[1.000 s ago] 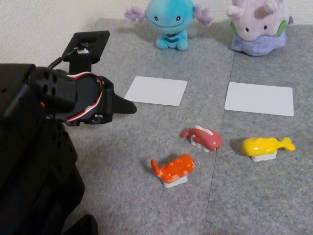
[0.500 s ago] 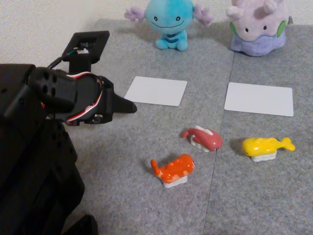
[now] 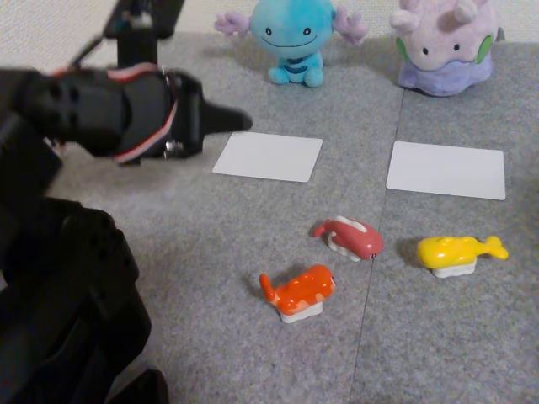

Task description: Wooper wants to eat egg sudhi, and Goomy wants to eat shrimp sushi

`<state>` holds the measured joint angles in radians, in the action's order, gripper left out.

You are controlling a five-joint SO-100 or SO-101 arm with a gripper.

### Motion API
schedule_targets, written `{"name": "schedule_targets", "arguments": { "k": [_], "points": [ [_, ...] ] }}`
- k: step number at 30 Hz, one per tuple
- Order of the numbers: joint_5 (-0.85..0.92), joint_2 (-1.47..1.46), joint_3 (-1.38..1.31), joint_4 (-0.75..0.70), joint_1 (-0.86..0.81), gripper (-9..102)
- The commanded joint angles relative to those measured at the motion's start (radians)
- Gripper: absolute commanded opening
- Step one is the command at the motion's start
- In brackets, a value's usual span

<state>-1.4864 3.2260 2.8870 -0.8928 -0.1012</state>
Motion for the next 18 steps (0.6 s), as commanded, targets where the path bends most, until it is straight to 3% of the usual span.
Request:
{"name": "schedule_targets", "arguments": {
  "k": [1, 6, 18],
  "points": [
    [0.009, -0.048, -0.164, -0.055, -0.032, 26],
    [0.014, -0.253, -0.377, -0.104, -0.094, 27],
    [0.071, -0.792, -0.834, -0.255, -0.448, 27]
  ]
}}
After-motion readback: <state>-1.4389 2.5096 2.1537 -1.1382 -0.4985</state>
